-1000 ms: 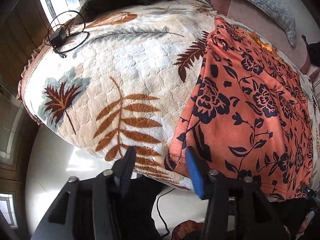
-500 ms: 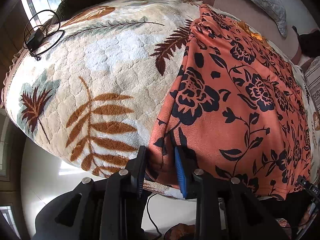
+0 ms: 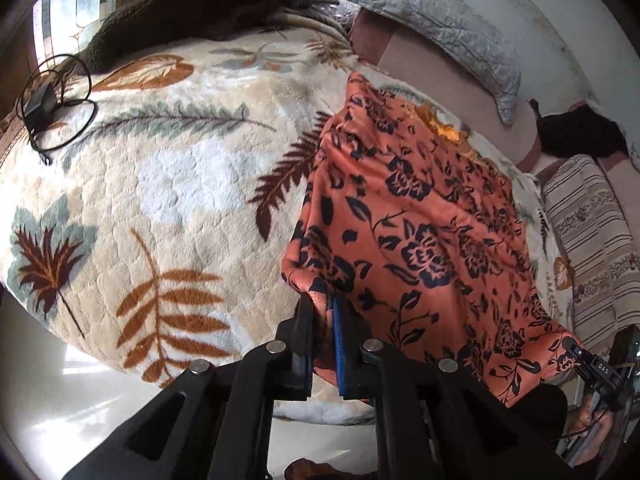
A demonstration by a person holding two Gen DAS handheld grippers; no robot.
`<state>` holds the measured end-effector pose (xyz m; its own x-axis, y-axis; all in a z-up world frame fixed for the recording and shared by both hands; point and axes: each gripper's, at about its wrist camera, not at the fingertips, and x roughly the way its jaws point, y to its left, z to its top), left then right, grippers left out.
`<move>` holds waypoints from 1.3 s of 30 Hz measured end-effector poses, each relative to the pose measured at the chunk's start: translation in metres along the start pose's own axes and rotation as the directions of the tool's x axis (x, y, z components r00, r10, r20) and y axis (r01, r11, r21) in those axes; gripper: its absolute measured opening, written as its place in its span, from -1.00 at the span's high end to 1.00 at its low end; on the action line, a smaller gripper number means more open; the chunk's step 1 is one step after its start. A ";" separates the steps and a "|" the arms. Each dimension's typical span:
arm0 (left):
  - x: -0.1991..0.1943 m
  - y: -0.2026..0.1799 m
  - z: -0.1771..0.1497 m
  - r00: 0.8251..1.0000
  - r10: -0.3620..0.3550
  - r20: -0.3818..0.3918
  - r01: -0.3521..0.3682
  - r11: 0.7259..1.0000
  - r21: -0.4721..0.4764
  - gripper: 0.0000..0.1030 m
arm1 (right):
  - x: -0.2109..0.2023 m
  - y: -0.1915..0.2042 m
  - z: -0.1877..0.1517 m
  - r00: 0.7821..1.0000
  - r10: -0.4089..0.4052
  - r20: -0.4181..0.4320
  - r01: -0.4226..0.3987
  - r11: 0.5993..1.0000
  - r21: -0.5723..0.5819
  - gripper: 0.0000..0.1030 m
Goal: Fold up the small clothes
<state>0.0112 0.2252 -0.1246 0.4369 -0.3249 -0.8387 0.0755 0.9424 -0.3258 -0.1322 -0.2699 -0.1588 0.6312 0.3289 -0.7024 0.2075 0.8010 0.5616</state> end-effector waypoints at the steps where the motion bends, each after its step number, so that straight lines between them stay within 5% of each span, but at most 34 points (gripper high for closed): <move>1: -0.005 -0.004 0.011 1.000 -0.021 0.015 0.021 1.000 0.002 0.83 | -0.004 0.003 0.009 1.000 0.016 0.021 -0.016 1.000 0.008 0.84; 5: -0.020 -0.026 0.066 0.996 -0.072 0.062 0.070 0.997 0.030 0.83 | -0.010 0.006 0.057 0.993 0.057 0.100 -0.061 0.997 0.039 0.85; 11: 0.003 -0.049 0.163 0.993 -0.058 0.103 0.053 0.997 0.053 0.83 | 0.009 -0.003 0.150 0.974 0.063 0.219 -0.089 0.990 0.110 0.85; 18: 0.091 -0.063 0.265 0.996 -0.042 0.084 0.043 0.999 -0.012 0.83 | 0.093 -0.031 0.247 0.952 0.059 0.301 -0.140 0.957 0.255 0.85; 21: 0.145 -0.070 0.292 0.998 0.019 0.055 -0.018 1.000 -0.022 0.83 | 0.143 -0.046 0.270 0.956 0.041 0.289 -0.133 0.943 0.305 0.85; 27: 0.221 -0.045 0.296 0.997 0.073 -0.010 -0.073 0.994 -0.085 0.74 | 0.212 -0.099 0.279 0.961 0.148 0.232 -0.239 0.869 0.434 0.72; 31: 0.223 -0.019 0.286 1.000 -0.018 0.005 0.019 0.982 -0.188 0.63 | 0.220 -0.136 0.270 0.944 0.225 0.240 -0.324 0.768 0.553 0.33; 32: 0.215 -0.016 0.285 0.999 -0.036 0.024 0.040 0.977 -0.209 0.58 | 0.213 -0.140 0.268 0.935 0.234 0.267 -0.348 0.754 0.557 -0.04; 34: 0.192 -0.013 0.280 0.997 -0.022 0.080 0.038 0.976 -0.214 0.44 | 0.187 -0.139 0.262 0.924 0.184 0.336 -0.351 0.759 0.548 -0.66; 36: 0.161 -0.017 0.271 0.988 0.050 0.149 -0.022 0.982 -0.187 0.32 | 0.163 -0.131 0.258 0.914 0.172 0.368 -0.352 0.787 0.507 -0.66; 39: 0.134 -0.036 0.250 0.975 0.135 0.176 -0.122 0.989 -0.085 0.18 | 0.139 -0.095 0.257 0.955 0.059 0.292 -0.174 0.907 0.385 -0.55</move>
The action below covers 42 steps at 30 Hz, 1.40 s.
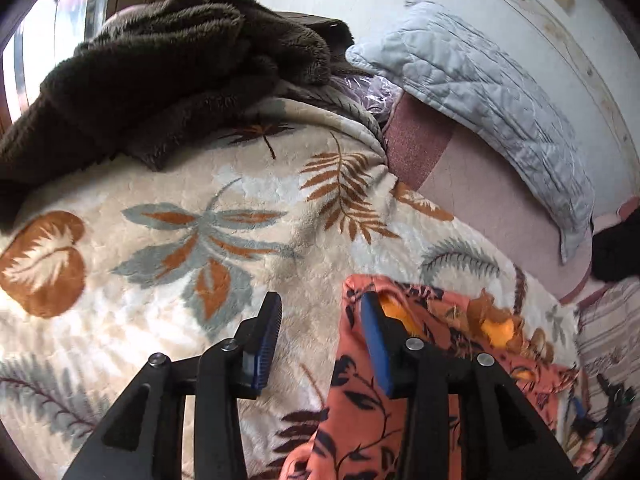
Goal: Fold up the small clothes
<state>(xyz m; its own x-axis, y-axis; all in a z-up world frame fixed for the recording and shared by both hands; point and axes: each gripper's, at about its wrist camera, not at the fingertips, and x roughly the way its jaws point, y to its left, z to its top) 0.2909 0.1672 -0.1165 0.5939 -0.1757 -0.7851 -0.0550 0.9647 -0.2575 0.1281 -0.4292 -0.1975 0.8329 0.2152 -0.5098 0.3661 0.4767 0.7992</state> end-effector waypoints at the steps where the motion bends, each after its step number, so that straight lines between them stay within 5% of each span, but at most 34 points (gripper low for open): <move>1: -0.002 -0.007 -0.007 0.999 0.021 -0.024 -0.019 0.998 0.056 0.18 | -0.004 0.016 -0.009 0.999 -0.053 -0.004 0.052 0.993 -0.108 -0.29; 4: 0.008 -0.038 -0.030 0.990 0.062 -0.127 -0.031 0.971 0.237 0.19 | 0.007 0.051 -0.044 0.979 -0.181 -0.092 0.134 0.915 -0.381 0.44; 7: 0.042 -0.072 -0.043 0.963 0.134 -0.235 -0.033 0.921 0.388 0.18 | 0.038 0.069 -0.074 0.942 -0.276 -0.189 0.139 0.836 -0.530 0.44; 11: 0.077 -0.098 -0.033 0.949 0.210 -0.233 -0.086 0.889 0.450 0.15 | 0.093 0.074 -0.089 0.900 -0.366 -0.238 0.158 0.782 -0.603 0.43; 13: 0.086 -0.101 -0.014 0.954 0.191 -0.232 -0.081 0.907 0.413 0.15 | 0.109 0.075 -0.083 0.917 -0.343 -0.202 0.165 0.789 -0.592 0.42; 16: 0.089 -0.098 0.020 0.981 0.085 -0.176 -0.028 0.952 0.305 0.15 | 0.110 0.081 -0.056 0.977 -0.178 -0.114 0.099 0.863 -0.495 0.42; 19: 0.080 -0.090 0.039 0.993 0.066 -0.101 -0.044 0.978 0.202 0.13 | 0.093 0.083 -0.038 0.997 -0.083 -0.006 0.072 0.896 -0.438 0.41; 29: -0.003 -0.096 -0.063 0.987 0.157 -0.034 -0.141 0.947 0.289 0.09 | 0.054 0.083 -0.075 0.971 -0.190 -0.143 0.099 0.869 -0.485 0.40; 32: -0.011 -0.094 -0.090 0.975 0.218 -0.043 -0.196 0.935 0.296 -0.27 | 0.041 0.083 -0.101 0.957 -0.224 -0.186 0.108 0.867 -0.486 0.40; 35: 0.003 -0.081 -0.110 0.955 0.285 -0.082 -0.249 0.921 0.299 -0.32 | 0.032 0.069 -0.128 0.919 -0.353 -0.178 0.212 0.820 -0.532 0.40; 37: 0.008 -0.072 -0.119 0.957 0.275 -0.092 -0.238 0.926 0.293 -0.35 | 0.033 0.049 -0.143 0.893 -0.396 -0.214 0.228 0.808 -0.543 0.39; 40: -0.003 -0.069 -0.116 0.965 0.252 -0.077 -0.223 0.937 0.270 -0.35 | 0.018 0.054 -0.147 0.902 -0.393 -0.179 0.232 0.791 -0.565 0.39; 42: -0.014 -0.064 -0.113 0.967 0.253 -0.031 -0.238 0.939 0.247 -0.35 | 0.002 0.063 -0.146 0.925 -0.343 -0.163 0.206 0.814 -0.543 0.39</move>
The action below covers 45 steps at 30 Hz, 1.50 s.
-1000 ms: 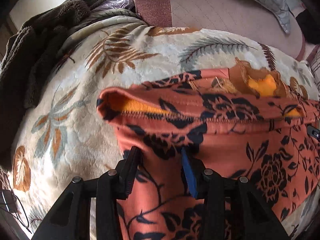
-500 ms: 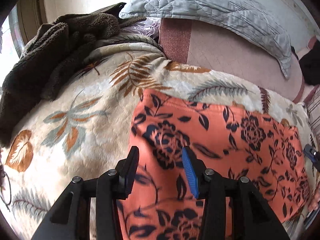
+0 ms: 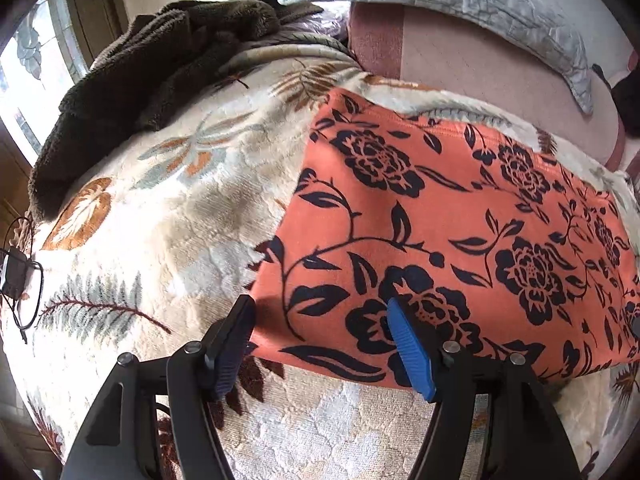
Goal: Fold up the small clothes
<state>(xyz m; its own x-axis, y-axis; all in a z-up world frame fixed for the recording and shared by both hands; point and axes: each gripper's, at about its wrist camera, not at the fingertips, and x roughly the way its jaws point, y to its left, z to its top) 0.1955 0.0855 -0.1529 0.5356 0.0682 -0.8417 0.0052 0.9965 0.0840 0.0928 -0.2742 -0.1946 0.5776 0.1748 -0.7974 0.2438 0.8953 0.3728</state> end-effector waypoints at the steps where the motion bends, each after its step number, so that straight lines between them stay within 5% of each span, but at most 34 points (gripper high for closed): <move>1: -0.003 0.003 0.000 1.000 0.020 0.018 -0.020 1.000 0.000 -0.35 | -0.006 0.000 -0.001 1.000 0.015 0.016 -0.015 1.000 0.016 0.39; 6: 0.016 0.020 0.001 0.997 0.070 -0.034 -0.071 0.997 -0.043 -0.42 | 0.022 -0.010 -0.009 0.994 0.020 -0.107 -0.009 0.995 0.101 0.38; 11: 0.017 0.024 0.003 0.998 0.048 -0.030 -0.049 0.997 -0.055 -0.49 | 0.010 -0.004 -0.001 0.997 0.049 -0.058 -0.042 0.993 0.112 0.37; 15: -0.003 0.014 0.008 0.999 0.004 0.033 -0.002 0.999 -0.046 -0.49 | 0.008 0.033 0.003 0.989 0.141 -0.031 -0.142 0.990 -0.019 0.37; 19: -0.013 -0.014 0.006 0.996 -0.053 0.066 0.051 0.998 0.044 -0.49 | 0.032 0.079 -0.003 0.967 0.229 -0.114 -0.241 0.965 -0.107 0.37; 22: 0.004 -0.041 -0.004 1.000 -0.018 0.004 0.018 0.988 0.153 -0.50 | 0.056 0.101 -0.015 0.971 0.160 -0.178 -0.191 0.966 -0.174 0.36; 25: 0.016 -0.052 -0.008 0.999 0.050 0.009 -0.051 0.980 0.193 -0.59 | 0.055 0.103 -0.015 0.973 0.157 -0.169 -0.189 0.962 -0.197 0.35; 28: 0.015 -0.052 -0.006 0.999 0.042 0.004 -0.042 0.981 0.188 -0.60 | 0.040 0.088 -0.007 0.974 0.200 -0.108 -0.213 0.968 -0.135 0.35; 34: 0.018 -0.050 -0.007 0.999 0.041 0.009 -0.042 0.984 0.175 -0.66 | 0.013 0.038 0.016 0.997 -0.015 0.082 0.015 1.000 0.001 0.35; 38: 0.019 -0.051 -0.007 0.999 0.040 0.013 -0.042 0.984 0.175 -0.67 | 0.017 -0.011 0.027 0.981 -0.184 0.060 0.172 0.972 0.157 0.36; 40: 0.020 -0.050 -0.007 0.999 0.042 0.015 -0.044 0.984 0.175 -0.70 | 0.032 -0.027 0.030 0.986 -0.168 -0.016 0.169 0.970 0.174 0.38; 45: 0.020 -0.050 -0.007 0.999 0.044 0.021 -0.047 0.984 0.175 -0.72 | 0.022 -0.023 0.037 0.991 -0.134 0.022 0.129 0.980 0.153 0.39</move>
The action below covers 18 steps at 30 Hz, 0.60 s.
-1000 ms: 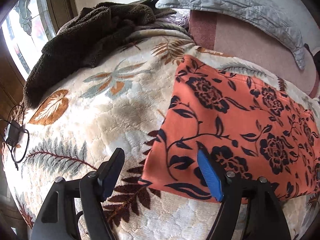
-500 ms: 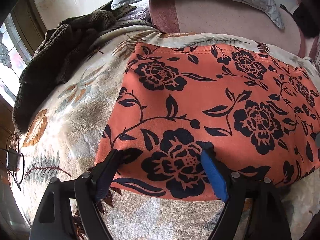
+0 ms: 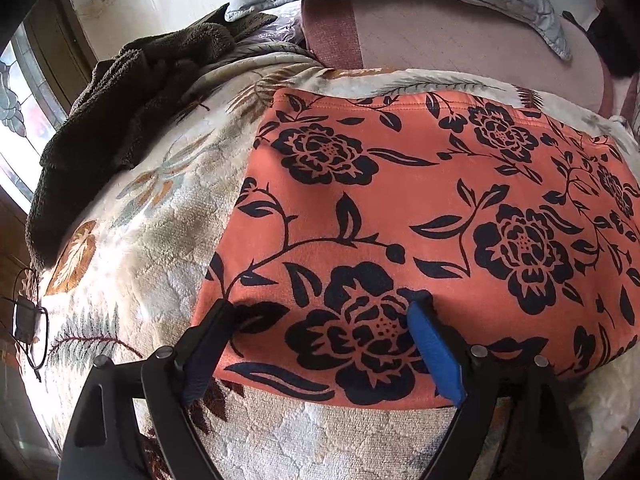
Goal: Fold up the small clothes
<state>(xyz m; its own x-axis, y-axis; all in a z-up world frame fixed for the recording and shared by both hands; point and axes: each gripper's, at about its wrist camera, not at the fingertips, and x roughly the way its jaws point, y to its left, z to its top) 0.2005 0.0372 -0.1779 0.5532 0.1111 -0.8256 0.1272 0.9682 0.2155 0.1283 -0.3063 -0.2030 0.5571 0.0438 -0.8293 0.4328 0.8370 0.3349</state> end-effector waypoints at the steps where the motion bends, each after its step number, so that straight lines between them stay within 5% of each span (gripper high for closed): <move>1: 0.000 0.000 0.000 1.000 -0.001 0.001 0.001 1.000 0.001 -0.72 | -0.002 0.003 -0.001 1.000 0.015 0.010 -0.014 1.000 -0.006 0.39; 6: -0.001 0.001 -0.001 1.000 -0.004 0.005 0.004 1.000 -0.002 -0.73 | -0.015 0.018 -0.005 0.997 0.052 0.055 -0.049 0.997 -0.052 0.39; 12: -0.003 0.004 -0.003 1.000 -0.007 -0.001 0.007 1.000 -0.017 -0.76 | 0.009 0.010 -0.016 0.995 0.031 -0.094 -0.033 0.999 -0.024 0.38; 18: -0.018 0.015 -0.014 1.000 -0.014 0.010 0.014 0.999 -0.039 -0.76 | -0.026 0.008 -0.025 0.995 0.100 -0.023 -0.100 0.995 0.000 0.38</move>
<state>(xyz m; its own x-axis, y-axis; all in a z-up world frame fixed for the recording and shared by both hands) 0.1805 0.0533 -0.1670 0.5597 0.0956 -0.8232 0.1024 0.9777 0.1832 0.0997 -0.2868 -0.1904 0.5810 0.1403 -0.8017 0.3750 0.8281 0.4167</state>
